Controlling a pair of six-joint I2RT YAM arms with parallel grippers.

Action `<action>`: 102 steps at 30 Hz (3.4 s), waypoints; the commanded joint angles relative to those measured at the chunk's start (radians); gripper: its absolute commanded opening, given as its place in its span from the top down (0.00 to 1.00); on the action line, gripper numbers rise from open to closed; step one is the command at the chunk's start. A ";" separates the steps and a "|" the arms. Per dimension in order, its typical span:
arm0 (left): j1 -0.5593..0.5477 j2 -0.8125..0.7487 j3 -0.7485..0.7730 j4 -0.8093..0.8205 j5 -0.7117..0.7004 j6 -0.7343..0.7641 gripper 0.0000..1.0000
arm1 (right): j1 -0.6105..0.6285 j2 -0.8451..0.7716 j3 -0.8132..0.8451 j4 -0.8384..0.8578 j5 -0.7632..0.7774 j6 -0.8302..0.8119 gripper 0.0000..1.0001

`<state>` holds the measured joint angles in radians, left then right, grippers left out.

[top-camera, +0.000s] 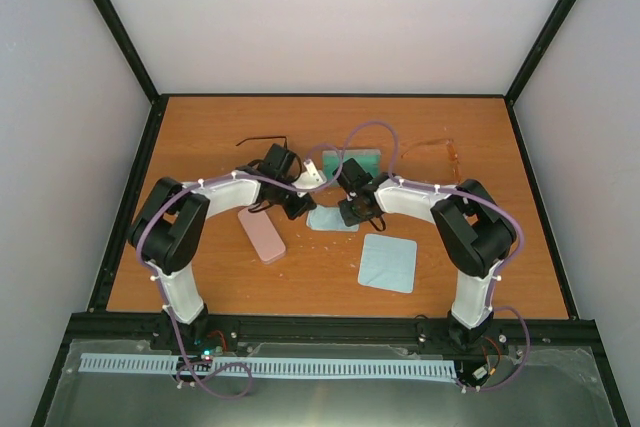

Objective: Organize the sunglasses
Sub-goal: Pick up the glasses cleaning cloth from the center of the board, then place the glasses cleaning cloth in the sunglasses case.

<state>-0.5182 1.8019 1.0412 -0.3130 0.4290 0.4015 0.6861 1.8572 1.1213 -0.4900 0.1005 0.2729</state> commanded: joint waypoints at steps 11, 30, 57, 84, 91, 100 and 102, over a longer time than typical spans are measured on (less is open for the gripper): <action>-0.004 0.069 0.152 0.002 0.005 -0.013 1.00 | 0.001 -0.087 0.028 0.031 0.244 0.008 0.97; 0.003 0.194 0.333 0.036 0.000 -0.001 1.00 | -0.056 -0.054 0.102 0.080 0.327 -0.033 0.97; 0.046 0.330 0.484 0.036 -0.007 0.076 1.00 | -0.140 0.106 0.250 0.067 0.268 -0.097 0.97; 0.046 0.345 0.474 0.110 -0.039 0.093 0.99 | -0.153 0.154 0.245 0.090 0.292 -0.084 0.97; 0.046 0.355 0.474 0.123 -0.047 0.095 0.99 | -0.157 0.166 0.244 0.100 0.299 -0.077 0.97; 0.046 0.357 0.477 0.144 -0.058 0.099 1.00 | -0.160 0.163 0.243 0.122 0.319 -0.075 0.97; 0.046 0.360 0.479 0.144 -0.061 0.100 1.00 | -0.161 0.166 0.244 0.125 0.323 -0.078 0.97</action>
<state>-0.4778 2.1468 1.4826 -0.1974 0.3714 0.4820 0.5316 2.0159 1.3567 -0.3965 0.3901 0.1818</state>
